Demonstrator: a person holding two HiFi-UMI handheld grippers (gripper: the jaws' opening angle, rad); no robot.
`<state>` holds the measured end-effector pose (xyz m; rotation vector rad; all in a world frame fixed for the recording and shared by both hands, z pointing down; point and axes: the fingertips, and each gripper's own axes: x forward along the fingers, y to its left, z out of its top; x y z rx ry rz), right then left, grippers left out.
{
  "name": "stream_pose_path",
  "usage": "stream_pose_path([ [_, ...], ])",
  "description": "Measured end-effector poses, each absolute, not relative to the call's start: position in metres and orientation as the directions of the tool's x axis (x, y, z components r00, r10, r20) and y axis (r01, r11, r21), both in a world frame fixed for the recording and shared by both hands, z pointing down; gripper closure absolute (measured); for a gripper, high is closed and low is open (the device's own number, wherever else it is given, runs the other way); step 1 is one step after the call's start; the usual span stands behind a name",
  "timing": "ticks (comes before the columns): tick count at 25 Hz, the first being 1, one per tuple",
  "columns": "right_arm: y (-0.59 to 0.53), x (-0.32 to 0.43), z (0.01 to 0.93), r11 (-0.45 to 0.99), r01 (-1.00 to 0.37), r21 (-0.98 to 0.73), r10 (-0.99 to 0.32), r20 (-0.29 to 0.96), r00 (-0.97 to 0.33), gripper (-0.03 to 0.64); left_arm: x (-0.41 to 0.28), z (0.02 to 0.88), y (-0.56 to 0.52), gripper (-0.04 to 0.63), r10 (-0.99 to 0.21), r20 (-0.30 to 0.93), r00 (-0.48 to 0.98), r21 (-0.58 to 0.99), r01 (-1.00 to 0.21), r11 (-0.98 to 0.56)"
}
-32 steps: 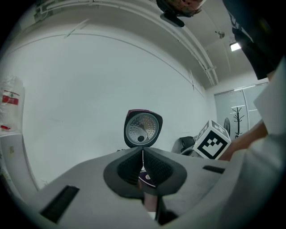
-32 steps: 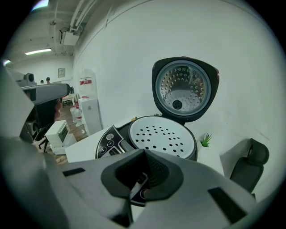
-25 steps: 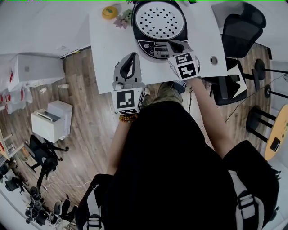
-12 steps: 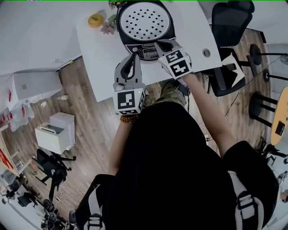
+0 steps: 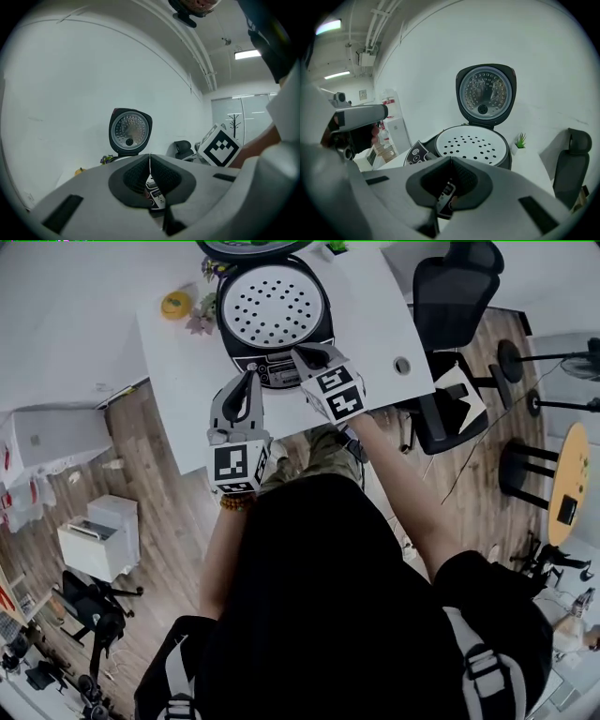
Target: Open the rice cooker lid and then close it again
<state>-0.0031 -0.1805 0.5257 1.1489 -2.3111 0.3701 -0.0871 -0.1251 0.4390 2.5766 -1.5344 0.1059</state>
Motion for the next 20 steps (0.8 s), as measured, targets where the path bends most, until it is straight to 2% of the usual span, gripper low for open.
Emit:
stream_pose_path([
  [5,-0.174,0.007,0.525,0.623,-0.773,-0.117,-0.618,0.533,-0.578,0.586,-0.087,0.416,-0.141,0.568,-0.855,0.097,0.51,0.02,-0.859,-0.511],
  [16,-0.21,0.03,0.464,0.682,-0.728,-0.066,-0.664,0.361,-0.655,0.584,-0.092,0.357,-0.213,0.568,-0.795,-0.001,0.606,-0.102,-0.791,-0.603],
  [18,-0.223,0.036,0.445,0.699,-0.712,-0.064,-0.656,0.338,-0.674,0.568,-0.09,0.344,-0.229,0.568,-0.786,-0.013,0.618,-0.132,-0.78,-0.611],
  [20,-0.24,0.04,0.424,0.714,-0.697,-0.066,-0.649,0.309,-0.695,0.504,-0.086,0.33,-0.244,0.568,-0.766,-0.022,0.642,-0.151,-0.76,-0.632],
])
